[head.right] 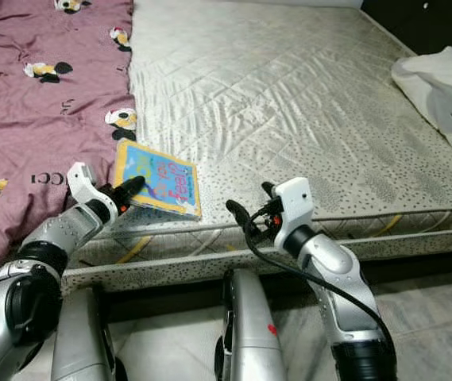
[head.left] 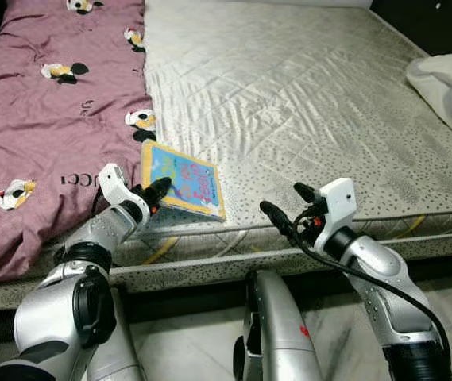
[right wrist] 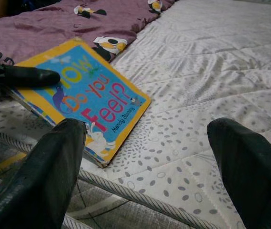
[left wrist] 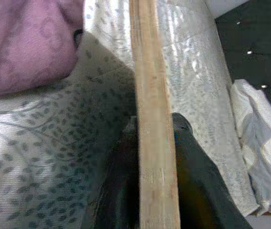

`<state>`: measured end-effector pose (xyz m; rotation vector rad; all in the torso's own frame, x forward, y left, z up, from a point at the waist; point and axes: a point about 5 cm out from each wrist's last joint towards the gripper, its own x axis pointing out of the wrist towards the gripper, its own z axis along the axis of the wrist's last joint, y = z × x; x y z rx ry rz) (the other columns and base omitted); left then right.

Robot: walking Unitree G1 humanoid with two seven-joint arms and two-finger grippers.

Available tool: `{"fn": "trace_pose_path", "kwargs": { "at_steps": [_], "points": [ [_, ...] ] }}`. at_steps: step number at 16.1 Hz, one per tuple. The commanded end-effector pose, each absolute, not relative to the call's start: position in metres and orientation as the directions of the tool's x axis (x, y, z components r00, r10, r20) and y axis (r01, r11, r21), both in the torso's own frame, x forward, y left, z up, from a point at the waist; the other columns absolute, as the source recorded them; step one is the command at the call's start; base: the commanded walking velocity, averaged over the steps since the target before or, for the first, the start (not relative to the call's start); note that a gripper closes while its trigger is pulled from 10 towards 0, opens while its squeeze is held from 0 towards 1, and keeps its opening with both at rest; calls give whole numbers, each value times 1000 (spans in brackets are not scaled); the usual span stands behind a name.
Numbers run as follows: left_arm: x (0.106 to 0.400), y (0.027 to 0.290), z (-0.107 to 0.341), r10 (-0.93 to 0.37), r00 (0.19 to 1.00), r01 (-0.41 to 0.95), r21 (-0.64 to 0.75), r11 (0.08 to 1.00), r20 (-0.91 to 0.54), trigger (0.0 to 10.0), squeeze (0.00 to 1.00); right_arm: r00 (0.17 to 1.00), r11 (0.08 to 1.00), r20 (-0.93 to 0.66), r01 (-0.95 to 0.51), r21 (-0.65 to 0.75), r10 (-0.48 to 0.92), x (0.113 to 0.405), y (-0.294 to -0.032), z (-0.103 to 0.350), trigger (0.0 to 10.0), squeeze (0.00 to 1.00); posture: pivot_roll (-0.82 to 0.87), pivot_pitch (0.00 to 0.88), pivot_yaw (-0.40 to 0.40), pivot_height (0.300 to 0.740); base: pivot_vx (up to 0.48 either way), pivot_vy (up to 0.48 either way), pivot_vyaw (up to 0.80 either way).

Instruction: Clean up the room

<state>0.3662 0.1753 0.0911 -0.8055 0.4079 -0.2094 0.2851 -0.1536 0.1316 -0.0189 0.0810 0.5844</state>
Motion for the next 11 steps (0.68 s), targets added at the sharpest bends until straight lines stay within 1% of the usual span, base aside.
{"fn": "trace_pose_path", "kwargs": {
  "at_steps": [1,3,5,6,7,9,10,11],
  "points": [
    [370,178,97,-319,908,29,-718,695,-271,0,0,821,825,-85,-566,3,564,287,-151,132,10000,0,-134,0,-75,489,0,0,0],
    [373,181,103,-301,920,36,-708,706,-253,0,0,834,836,-78,-549,-18,546,293,-151,133,10000,0,-131,0,-61,489,0,0,0],
    [377,182,113,-298,933,75,-701,710,-203,0,0,860,861,-65,-508,-33,505,295,-153,135,10000,0,-136,0,-55,489,0,0,0],
    [383,178,129,-334,935,177,-657,733,-121,0,0,902,899,-42,-432,-69,430,295,-159,136,10000,0,-140,0,-54,489,0,0,0],
    [384,178,135,-335,938,212,-614,760,-91,0,0,921,919,-27,-389,-67,388,295,-163,136,10000,0,-135,0,-58,489,0,0,0],
    [386,178,148,-331,943,276,-554,786,-1,0,0,946,944,-11,-323,-68,323,296,-167,134,10000,0,-118,0,-67,489,0,0,0],
    [382,175,159,-366,923,376,-489,787,120,0,0,953,948,8,-302,-99,304,297,-166,136,10000,0,-107,0,-77,489,0,0,0],
    [377,178,164,-359,918,396,-466,791,171,0,0,961,959,28,-270,-84,274,300,-166,137,10000,0,-98,0,-91,489,0,0,0]
  ]
}}
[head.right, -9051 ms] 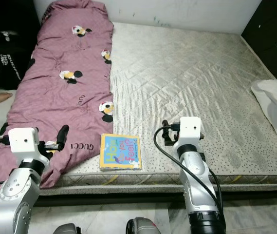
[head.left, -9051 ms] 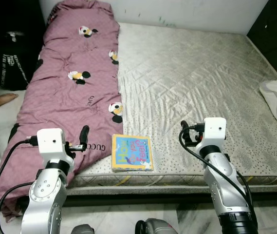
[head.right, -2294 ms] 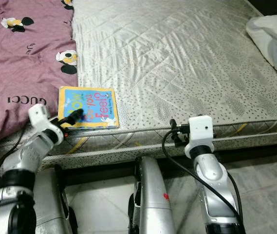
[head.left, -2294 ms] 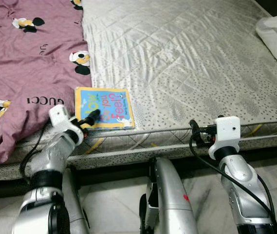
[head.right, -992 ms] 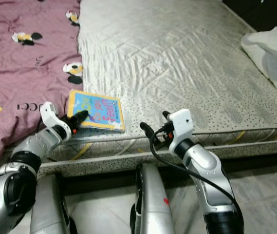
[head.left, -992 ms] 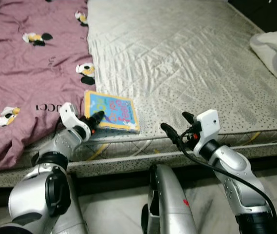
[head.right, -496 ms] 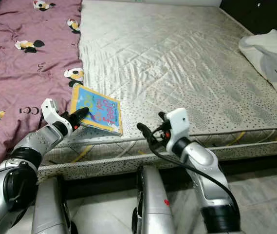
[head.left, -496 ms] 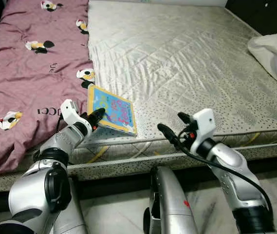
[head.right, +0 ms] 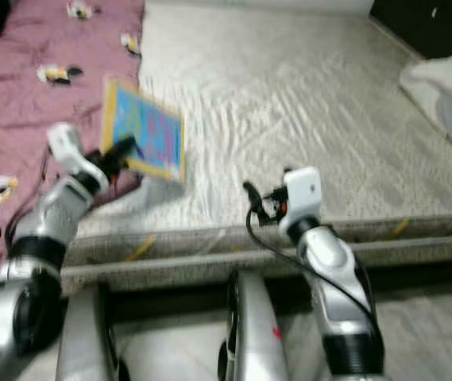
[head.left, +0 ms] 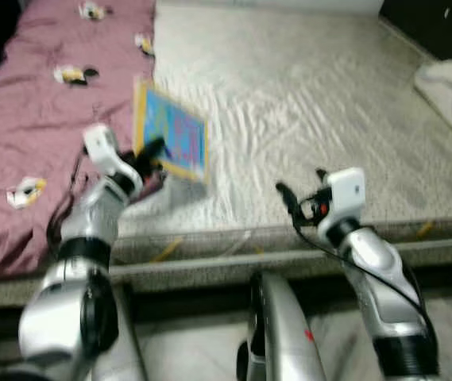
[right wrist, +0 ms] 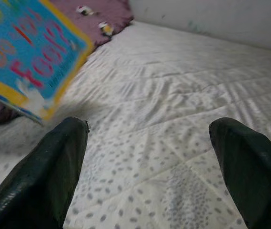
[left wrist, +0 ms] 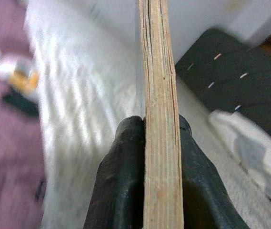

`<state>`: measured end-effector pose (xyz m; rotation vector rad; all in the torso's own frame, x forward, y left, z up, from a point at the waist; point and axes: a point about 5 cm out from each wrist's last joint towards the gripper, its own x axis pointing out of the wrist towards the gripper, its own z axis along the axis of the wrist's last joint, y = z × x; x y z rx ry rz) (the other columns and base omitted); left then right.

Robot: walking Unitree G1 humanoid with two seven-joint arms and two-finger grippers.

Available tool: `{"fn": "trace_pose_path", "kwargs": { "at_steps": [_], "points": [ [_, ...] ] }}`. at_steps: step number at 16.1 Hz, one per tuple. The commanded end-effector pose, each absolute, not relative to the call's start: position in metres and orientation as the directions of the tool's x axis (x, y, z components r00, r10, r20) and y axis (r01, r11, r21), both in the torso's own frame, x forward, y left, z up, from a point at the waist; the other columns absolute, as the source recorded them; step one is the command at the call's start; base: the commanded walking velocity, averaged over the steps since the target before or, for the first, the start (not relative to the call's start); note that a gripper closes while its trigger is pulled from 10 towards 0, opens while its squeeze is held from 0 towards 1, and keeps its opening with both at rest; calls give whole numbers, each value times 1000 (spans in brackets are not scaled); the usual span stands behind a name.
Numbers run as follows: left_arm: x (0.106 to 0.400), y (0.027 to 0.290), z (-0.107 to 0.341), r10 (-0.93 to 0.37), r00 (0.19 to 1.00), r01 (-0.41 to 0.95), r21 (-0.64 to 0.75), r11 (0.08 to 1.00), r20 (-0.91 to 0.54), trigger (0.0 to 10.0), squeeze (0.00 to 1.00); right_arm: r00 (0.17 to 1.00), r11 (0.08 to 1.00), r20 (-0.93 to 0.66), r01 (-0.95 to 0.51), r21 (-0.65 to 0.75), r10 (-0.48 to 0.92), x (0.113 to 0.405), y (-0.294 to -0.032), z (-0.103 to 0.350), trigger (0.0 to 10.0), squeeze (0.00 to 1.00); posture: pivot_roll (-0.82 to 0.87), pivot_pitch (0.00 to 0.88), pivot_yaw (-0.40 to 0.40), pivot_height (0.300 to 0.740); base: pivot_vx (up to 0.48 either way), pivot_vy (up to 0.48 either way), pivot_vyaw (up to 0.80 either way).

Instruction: Clean up the room

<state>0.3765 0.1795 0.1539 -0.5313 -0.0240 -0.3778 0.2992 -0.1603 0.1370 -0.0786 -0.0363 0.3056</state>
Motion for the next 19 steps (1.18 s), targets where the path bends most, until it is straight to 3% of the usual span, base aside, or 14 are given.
{"fn": "trace_pose_path", "kwargs": {
  "at_steps": [1,3,5,6,8,13,14,19],
  "points": [
    [373,180,166,-347,917,400,-454,797,197,0,0,970,968,34,-237,-86,241,302,-168,136,10000,0,-86,0,-102,489,0,0,0],
    [360,191,167,-274,933,345,-369,863,231,0,0,984,983,13,-178,-45,179,304,-166,128,10000,0,-59,0,-109,489,0,0,0],
    [331,193,167,-257,932,301,-148,942,254,0,0,988,988,14,-153,29,153,304,-158,125,10000,0,-40,0,-98,489,0,0,0],
    [322,193,168,-243,932,285,-128,950,268,0,0,989,985,26,-147,93,145,303,-157,125,10000,0,-32,0,-96,489,0,0,0],
    [305,189,168,-237,934,262,-61,963,267,0,0,986,982,38,-164,92,161,302,-150,125,10000,0,-19,3,-96,509,0,0,0],
    [292,170,166,-217,951,233,-50,971,219,0,0,983,978,40,-181,108,177,302,-146,127,10000,0,-20,21,-103,569,0,0,0],
    [289,169,160,-177,967,195,-86,977,183,10000,0,985,978,43,-172,116,168,301,-148,128,10000,0,-28,28,-91,584,0,0,0],
    [279,166,145,-136,986,141,-49,989,94,10000,0,987,979,43,-159,124,155,300,-148,128,10000,0,-27,39,-96,649,0,0,0]
  ]
}}
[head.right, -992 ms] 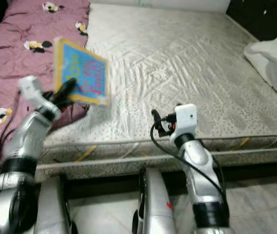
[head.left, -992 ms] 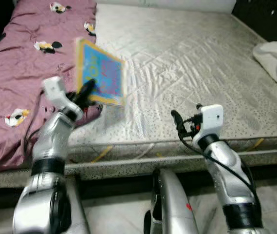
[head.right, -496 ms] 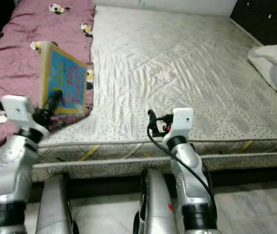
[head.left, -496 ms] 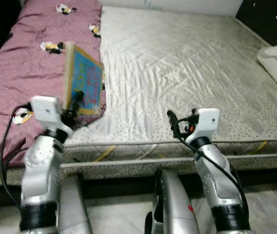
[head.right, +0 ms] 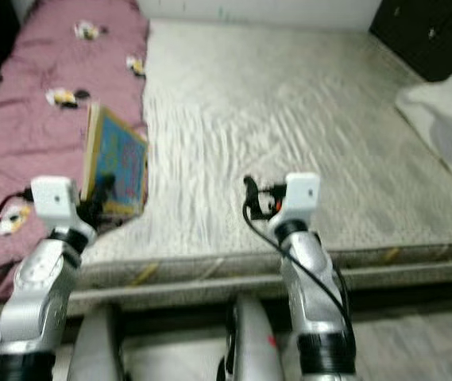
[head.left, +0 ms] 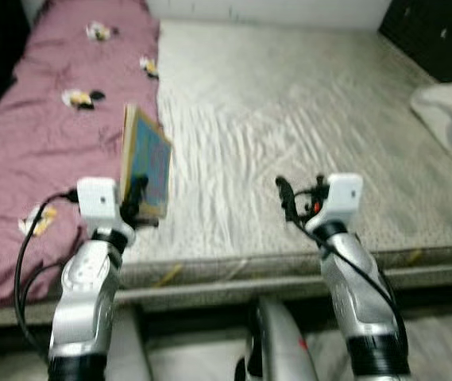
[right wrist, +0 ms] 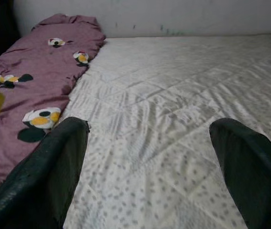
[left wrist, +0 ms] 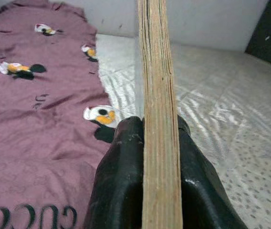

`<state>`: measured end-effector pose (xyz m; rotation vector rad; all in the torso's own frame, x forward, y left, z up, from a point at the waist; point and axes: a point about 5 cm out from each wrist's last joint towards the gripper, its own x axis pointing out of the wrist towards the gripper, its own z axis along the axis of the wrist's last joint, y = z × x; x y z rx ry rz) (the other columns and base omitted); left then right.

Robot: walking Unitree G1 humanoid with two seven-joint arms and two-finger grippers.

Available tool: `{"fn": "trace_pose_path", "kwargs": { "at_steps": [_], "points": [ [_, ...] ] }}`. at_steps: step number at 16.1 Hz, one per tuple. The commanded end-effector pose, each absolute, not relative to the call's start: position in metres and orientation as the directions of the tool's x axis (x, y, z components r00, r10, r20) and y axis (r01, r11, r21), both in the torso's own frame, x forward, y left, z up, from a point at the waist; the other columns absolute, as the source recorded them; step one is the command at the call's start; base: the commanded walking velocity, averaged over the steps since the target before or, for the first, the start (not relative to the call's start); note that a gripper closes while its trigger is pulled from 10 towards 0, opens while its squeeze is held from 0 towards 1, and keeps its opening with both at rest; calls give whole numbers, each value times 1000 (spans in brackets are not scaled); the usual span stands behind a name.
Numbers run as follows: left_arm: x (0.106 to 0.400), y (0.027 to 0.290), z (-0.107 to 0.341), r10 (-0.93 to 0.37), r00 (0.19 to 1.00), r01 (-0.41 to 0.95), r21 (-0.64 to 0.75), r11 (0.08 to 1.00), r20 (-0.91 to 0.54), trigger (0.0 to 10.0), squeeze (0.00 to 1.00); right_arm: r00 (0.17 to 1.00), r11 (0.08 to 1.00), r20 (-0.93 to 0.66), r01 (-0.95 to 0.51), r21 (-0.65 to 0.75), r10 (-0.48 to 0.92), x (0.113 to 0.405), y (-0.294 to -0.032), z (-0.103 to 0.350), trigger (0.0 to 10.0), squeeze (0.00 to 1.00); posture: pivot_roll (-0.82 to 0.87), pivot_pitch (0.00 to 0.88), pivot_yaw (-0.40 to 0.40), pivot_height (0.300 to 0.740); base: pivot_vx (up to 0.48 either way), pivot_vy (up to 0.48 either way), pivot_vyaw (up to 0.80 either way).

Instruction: Clean up the room

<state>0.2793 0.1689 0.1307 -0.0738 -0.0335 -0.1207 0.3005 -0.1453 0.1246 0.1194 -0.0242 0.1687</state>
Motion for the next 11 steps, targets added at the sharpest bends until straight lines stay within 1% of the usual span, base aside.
{"fn": "trace_pose_path", "kwargs": {
  "at_steps": [1,2,3,4,7,8,11],
  "points": [
    [280,168,144,-120,989,123,-30,992,88,10000,0,987,979,43,-160,124,155,301,-148,128,10000,0,-25,39,-100,659,0,0,0],
    [280,169,143,-106,991,108,-27,994,79,10000,0,987,980,43,-160,121,156,301,-148,128,10000,0,-24,39,-100,669,0,0,0],
    [281,174,140,-46,998,50,-84,995,54,10000,0,987,980,45,-159,118,155,302,-148,130,10000,0,-22,39,-101,684,0,0,0],
    [282,176,138,-23,999,27,-100,995,42,10000,0,987,981,46,-158,116,153,303,-148,130,10000,0,-23,39,-101,694,0,0,0],
    [281,175,137,-36,998,39,-73,997,45,10000,0,988,983,48,-151,109,146,304,-150,131,10000,0,-23,39,-99,719,0,0,0],
    [280,172,135,-47,998,50,-73,996,34,10000,0,989,984,46,-142,103,138,304,-151,131,10000,0,-24,38,-97,739,0,0,0],
    [280,171,135,-53,998,55,-48,997,31,10000,0,990,986,45,-137,91,133,303,-152,130,10000,0,-26,37,-93,740,0,0,0]
  ]
}}
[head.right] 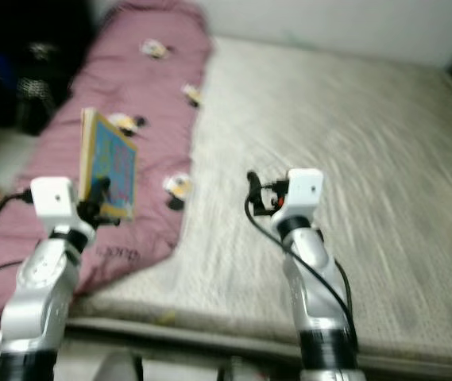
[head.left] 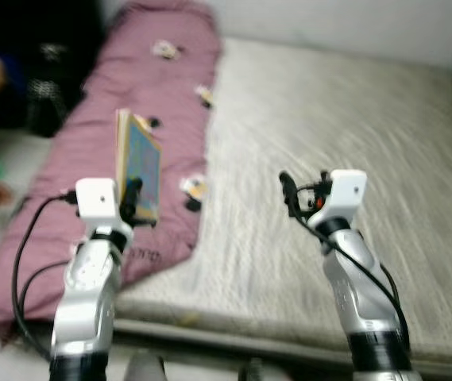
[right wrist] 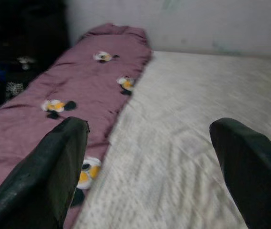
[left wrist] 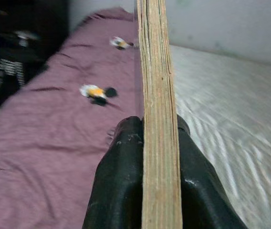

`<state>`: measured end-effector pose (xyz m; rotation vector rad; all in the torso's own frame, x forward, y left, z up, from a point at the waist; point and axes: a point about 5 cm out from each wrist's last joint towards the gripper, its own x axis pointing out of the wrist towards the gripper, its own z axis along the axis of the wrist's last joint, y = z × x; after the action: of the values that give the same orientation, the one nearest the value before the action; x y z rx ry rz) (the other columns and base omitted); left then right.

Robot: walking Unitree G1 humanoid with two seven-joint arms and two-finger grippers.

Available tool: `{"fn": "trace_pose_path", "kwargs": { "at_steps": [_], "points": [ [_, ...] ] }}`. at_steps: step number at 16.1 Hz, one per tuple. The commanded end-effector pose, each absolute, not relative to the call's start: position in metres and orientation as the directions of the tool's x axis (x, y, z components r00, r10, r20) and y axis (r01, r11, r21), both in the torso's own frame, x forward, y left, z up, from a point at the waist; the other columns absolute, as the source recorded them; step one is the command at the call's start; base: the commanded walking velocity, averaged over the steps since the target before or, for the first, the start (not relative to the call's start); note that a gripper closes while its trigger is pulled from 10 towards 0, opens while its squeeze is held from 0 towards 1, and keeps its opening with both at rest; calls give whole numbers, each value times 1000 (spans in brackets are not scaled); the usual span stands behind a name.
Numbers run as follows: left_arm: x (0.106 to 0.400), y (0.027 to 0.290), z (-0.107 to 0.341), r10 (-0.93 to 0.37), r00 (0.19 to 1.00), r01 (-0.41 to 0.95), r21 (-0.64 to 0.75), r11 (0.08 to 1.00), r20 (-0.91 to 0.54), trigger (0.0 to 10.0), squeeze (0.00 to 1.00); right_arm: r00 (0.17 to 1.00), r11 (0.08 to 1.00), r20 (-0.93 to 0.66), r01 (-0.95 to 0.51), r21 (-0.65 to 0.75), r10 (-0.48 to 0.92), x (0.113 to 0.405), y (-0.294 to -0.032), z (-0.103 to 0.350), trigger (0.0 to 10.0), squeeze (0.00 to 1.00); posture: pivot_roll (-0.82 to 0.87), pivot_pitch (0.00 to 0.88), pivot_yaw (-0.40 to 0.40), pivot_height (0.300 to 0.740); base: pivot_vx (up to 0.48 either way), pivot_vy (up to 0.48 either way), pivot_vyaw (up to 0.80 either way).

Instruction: Clean up the room

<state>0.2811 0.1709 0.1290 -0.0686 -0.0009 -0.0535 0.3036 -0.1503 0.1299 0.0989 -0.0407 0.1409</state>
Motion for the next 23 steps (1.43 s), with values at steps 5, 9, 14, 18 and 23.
{"fn": "trace_pose_path", "kwargs": {
  "at_steps": [5,9,14,18,23],
  "points": [
    [282,172,133,-55,998,55,-7,998,25,10000,0,995,993,39,-97,65,94,303,-161,129,10000,0,-25,44,-96,740,0,0,0],
    [282,166,132,-61,998,61,-11,998,24,10000,0,999,1000,10,-30,1,30,304,-166,122,10000,0,-2,41,-105,740,0,0,0],
    [283,166,129,-64,998,64,-12,998,18,10000,0,1000,1000,12,-8,-9,8,307,-168,123,10000,0,-6,36,-107,740,0,0,0],
    [282,163,130,-91,996,91,-26,995,24,10000,0,1000,1000,11,21,8,-21,309,-170,123,10000,0,-7,38,-105,740,0,0,0],
    [282,163,130,-92,996,93,-40,995,22,10000,0,999,999,7,32,10,-32,309,-171,122,10000,0,-7,44,-105,740,0,-310,0]
  ]
}}
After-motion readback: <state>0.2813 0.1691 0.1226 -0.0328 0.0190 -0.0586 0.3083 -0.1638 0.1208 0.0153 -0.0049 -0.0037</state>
